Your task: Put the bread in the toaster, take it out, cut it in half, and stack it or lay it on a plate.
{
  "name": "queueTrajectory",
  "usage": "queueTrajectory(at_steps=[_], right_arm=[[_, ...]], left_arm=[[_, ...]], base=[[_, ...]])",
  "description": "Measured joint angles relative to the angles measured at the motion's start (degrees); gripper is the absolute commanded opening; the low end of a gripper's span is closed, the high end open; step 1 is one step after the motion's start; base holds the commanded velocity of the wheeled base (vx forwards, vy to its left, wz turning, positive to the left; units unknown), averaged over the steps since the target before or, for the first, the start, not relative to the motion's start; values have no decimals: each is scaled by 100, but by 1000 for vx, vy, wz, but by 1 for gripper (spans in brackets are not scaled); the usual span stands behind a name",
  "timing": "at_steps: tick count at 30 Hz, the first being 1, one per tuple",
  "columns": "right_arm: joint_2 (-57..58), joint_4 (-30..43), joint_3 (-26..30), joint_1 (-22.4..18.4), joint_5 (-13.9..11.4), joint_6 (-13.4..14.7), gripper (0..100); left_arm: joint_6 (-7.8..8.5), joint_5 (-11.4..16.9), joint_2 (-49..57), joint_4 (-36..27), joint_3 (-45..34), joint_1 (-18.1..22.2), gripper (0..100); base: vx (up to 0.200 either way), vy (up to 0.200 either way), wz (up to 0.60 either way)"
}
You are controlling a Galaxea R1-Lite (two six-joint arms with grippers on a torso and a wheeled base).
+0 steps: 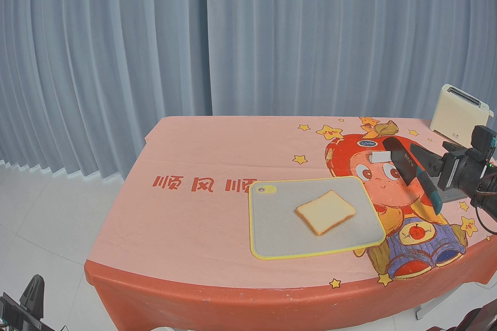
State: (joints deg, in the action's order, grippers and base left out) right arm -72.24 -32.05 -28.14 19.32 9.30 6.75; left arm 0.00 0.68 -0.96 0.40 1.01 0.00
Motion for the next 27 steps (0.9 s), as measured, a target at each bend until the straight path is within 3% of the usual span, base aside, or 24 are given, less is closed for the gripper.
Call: queueTrajectory(at_steps=[14,21,27], right_arm=[[-166,-66,195,-756,-82,-301,100],[-369,-110,127,-861,-112,-189,100],[-422,-121,79,-863,-110,121,100]], left_arm=[[0,0,0,-5,0,0,0],[0,0,0,-7,0,0,0],[0,0,0,-2,0,0,0]], base=[[0,0,0],[0,0,0],[0,0,0]])
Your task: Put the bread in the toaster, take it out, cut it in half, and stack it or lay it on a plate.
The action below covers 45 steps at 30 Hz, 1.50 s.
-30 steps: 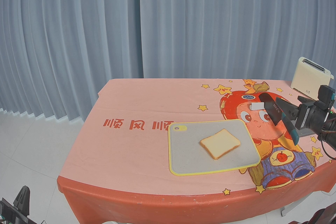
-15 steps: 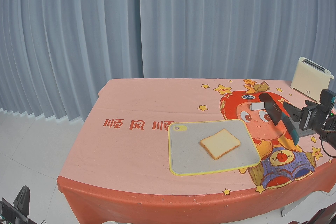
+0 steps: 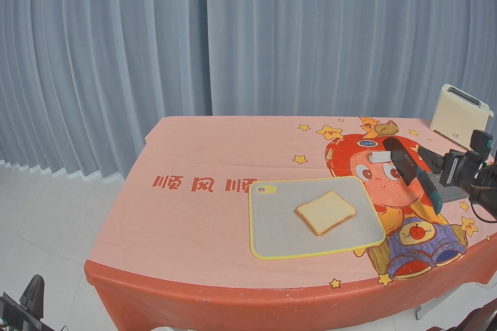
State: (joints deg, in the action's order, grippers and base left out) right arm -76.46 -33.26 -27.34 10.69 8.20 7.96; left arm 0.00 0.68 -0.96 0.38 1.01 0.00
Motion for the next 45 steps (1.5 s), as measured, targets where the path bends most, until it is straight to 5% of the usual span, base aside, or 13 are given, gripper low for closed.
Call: queueTrajectory(at_steps=[15,22,25,29,37,45], right_arm=[[199,-1201,660,-4,27,673,100],[733,-1343,922,-78,-51,1506,100],[955,-1335,1014,-146,-222,1623,100],[1070,-1332,1035,-435,-451,1477,100],[675,-1335,740,-1248,-706,578,100],[72,-1328,423,-1543,-1020,-68,100]], left_arm=[[0,0,0,-2,0,0,0],[0,0,0,-2,0,0,0],[0,0,0,0,0,0,0],[0,0,0,0,0,0,0],[0,2,0,-2,0,0,0],[0,2,0,-2,0,0,0]], base=[[0,0,0],[0,0,0],[0,0,0],[0,0,0],[0,0,0],[0,0,0]])
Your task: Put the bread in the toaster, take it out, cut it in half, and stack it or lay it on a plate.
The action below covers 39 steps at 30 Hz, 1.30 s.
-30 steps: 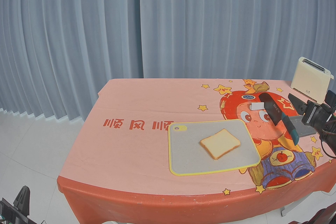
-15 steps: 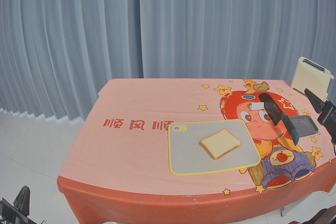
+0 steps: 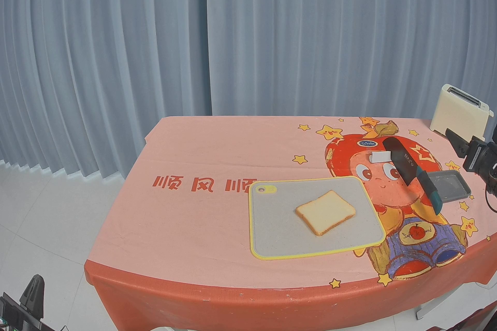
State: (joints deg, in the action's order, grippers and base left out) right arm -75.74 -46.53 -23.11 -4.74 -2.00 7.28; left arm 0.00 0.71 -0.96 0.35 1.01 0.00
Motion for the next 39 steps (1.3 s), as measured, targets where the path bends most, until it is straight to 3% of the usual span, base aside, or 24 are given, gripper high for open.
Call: queueTrajectory(at_steps=[9,16,21,31,39], right_arm=[[-511,140,-378,-247,-497,-71,100],[-712,1314,-822,-361,-759,-96,100],[-872,1944,-1195,-423,-908,-383,100],[-1621,2042,-1547,-496,-1326,-963,100],[-2032,1999,-1547,-413,-1343,-1058,100]], left_arm=[[0,0,0,-2,0,0,0],[0,0,0,-2,0,0,0],[0,0,0,-2,0,0,0],[0,0,0,-2,0,0,0],[0,-2,0,-2,0,0,0]], base=[[0,0,0],[0,0,0],[0,0,0],[0,0,0],[0,0,0]])
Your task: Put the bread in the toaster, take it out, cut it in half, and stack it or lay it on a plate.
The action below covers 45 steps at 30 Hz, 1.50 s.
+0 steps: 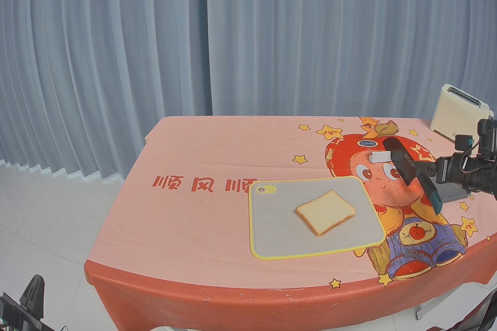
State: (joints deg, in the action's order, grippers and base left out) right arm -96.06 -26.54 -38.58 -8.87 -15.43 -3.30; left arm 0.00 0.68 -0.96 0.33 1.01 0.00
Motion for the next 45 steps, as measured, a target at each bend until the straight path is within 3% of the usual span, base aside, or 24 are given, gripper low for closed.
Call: queueTrajectory(at_steps=[27,28,45], right_arm=[[-443,-15,193,138,55,-55,100],[-446,-17,196,139,57,-55,0],[-422,-28,240,130,71,-46,0]], left_arm=[[0,0,0,0,0,0,0],[0,0,0,0,0,0,0],[0,0,0,0,0,0,0]], base=[[0,0,0],[0,0,0],[0,0,0]])
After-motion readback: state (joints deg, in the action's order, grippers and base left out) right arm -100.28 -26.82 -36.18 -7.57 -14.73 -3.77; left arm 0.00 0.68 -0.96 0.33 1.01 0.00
